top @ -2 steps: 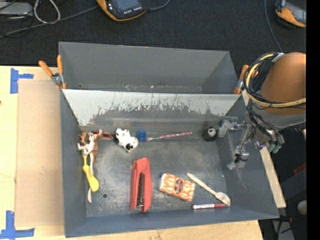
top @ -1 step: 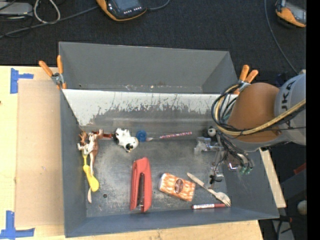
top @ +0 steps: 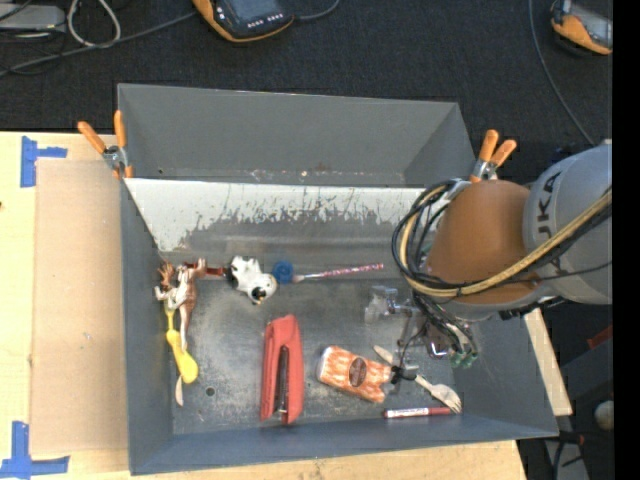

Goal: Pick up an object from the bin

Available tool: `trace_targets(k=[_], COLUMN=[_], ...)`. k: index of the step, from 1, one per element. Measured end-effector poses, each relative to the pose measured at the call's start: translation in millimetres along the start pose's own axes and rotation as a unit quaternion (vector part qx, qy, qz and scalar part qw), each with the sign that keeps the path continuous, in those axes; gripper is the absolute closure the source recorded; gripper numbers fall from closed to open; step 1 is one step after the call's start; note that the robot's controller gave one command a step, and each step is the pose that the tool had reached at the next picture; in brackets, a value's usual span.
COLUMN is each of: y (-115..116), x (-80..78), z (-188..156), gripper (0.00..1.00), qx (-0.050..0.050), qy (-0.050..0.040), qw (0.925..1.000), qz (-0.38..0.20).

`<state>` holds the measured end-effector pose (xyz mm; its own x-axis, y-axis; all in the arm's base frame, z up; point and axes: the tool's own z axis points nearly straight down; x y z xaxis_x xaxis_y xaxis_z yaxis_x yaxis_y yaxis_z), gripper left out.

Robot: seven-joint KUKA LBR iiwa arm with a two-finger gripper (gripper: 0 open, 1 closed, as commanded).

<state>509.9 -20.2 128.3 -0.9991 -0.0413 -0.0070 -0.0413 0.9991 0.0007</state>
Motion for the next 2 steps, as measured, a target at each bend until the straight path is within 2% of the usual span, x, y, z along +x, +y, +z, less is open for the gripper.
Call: trace_targets(k=[1, 2], y=[-36, 23], x=[14.7, 23.5], z=[31, 50], gripper=[0.0, 0.0], qx=[0.0, -0.001], qy=[0.0101, 0.0044], qw=[0.9999, 0.9978], qz=[0.01, 0.066])
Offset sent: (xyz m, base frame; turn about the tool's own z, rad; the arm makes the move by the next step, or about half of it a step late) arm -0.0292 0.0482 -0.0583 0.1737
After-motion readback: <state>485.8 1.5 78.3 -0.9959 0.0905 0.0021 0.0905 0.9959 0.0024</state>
